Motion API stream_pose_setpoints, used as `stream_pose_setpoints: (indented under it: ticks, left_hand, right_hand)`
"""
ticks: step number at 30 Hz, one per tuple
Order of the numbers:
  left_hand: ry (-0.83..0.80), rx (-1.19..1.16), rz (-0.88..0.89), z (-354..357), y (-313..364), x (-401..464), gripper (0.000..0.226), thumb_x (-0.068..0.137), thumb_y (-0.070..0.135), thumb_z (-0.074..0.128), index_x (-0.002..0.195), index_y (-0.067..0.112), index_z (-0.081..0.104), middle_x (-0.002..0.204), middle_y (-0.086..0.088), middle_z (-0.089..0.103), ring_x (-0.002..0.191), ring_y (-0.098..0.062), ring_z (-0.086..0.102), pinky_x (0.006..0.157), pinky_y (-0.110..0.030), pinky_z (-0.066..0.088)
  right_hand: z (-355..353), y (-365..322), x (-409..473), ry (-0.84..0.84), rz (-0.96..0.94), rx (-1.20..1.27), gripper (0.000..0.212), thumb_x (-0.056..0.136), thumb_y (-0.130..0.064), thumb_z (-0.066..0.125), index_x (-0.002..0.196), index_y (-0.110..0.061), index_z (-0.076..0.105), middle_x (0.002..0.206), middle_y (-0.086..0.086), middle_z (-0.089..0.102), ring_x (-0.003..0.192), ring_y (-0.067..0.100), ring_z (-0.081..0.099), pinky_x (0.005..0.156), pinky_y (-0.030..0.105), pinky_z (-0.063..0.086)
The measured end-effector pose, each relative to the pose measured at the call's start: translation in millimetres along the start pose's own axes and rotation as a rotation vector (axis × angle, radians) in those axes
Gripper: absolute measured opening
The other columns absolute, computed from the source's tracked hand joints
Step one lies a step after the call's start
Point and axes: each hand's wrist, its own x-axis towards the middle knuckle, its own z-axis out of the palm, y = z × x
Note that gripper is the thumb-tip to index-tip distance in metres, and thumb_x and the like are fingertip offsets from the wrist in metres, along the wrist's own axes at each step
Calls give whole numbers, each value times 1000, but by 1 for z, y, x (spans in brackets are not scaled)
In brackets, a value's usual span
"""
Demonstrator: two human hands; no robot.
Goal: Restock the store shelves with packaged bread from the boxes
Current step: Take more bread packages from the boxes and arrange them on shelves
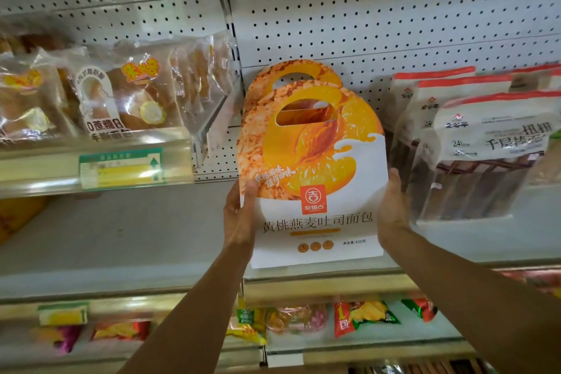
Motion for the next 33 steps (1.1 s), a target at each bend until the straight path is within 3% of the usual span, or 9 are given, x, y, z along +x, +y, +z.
stream_pose_setpoints:
  ticks: [6, 8, 12, 16, 20, 24, 26, 29, 33]
  left_hand:
    - [16, 57, 6, 1, 5, -5, 51, 91, 57, 51, 126, 23, 64, 111, 3, 74, 104, -10, 69, 82, -19, 53]
    - [36, 80, -15, 2, 7, -7, 51, 89, 59, 49, 126, 26, 64, 109, 8, 73, 98, -3, 68, 78, -15, 50]
    - [114, 104, -96, 5, 12, -11, 49, 93, 59, 50, 127, 26, 64, 112, 0, 72, 97, -10, 65, 87, -32, 52]
    - [161, 158, -176, 9, 23, -14, 46, 97, 52, 51, 131, 22, 59, 117, -8, 68, 91, -16, 61, 81, -33, 48]
    - [251, 273, -250, 14, 42, -23, 69, 96, 49, 57, 154, 21, 30, 146, -16, 47, 125, -36, 52, 94, -40, 47]
    - [303, 248, -224, 30, 67, -52, 66, 95, 33, 63, 151, 15, 33, 150, -13, 43, 134, -33, 45, 110, -40, 39]
    - [266, 161, -210, 43, 81, -75, 56, 96, 26, 62, 146, 14, 41, 145, -8, 48, 131, -29, 47, 104, -33, 37]
    - [194, 22, -266, 67, 103, -112, 38, 97, 21, 60, 133, 11, 55, 128, -7, 60, 109, -25, 56, 98, -41, 45]
    - [115, -170, -306, 103, 133, -175, 25, 99, 12, 56, 123, 9, 59, 110, -6, 64, 88, -21, 67, 82, -39, 54]
  right_hand:
    - [-1, -5, -3, 12, 1, -8, 42, 101, -50, 36, 119, -20, 59, 127, 5, 61, 112, 23, 54, 94, 32, 39]
    - [-3, -6, -5, 20, 12, -58, 50, 102, -50, 32, 130, -16, 56, 135, 9, 57, 122, 27, 51, 100, 34, 38]
    - [-11, -12, -8, 10, 20, -179, 59, 104, -50, 22, 145, -12, 42, 148, 13, 44, 137, 32, 39, 110, 38, 29]
    - [-17, -26, -16, -26, 24, -302, 55, 106, -42, 25, 142, -6, 44, 146, 16, 45, 134, 34, 41, 108, 39, 30]
    - [-32, -38, -26, -51, -90, -371, 34, 105, -27, 32, 117, -4, 55, 112, 13, 54, 109, 30, 52, 86, 33, 36]
    - [-57, -63, -51, -122, -159, -438, 34, 105, -25, 34, 130, -5, 48, 109, 6, 44, 105, 21, 45, 83, 27, 30]
    - [-73, -72, -63, -181, -201, -407, 28, 104, -26, 39, 121, -8, 52, 107, 7, 49, 108, 26, 51, 92, 34, 38]
    - [-104, -89, -81, -225, -199, -366, 18, 102, -26, 44, 104, -11, 55, 98, 17, 56, 94, 36, 64, 88, 50, 52]
    - [-161, -119, -102, -284, -140, -307, 29, 103, -26, 45, 103, -6, 67, 85, 16, 68, 51, 13, 63, 49, 22, 46]
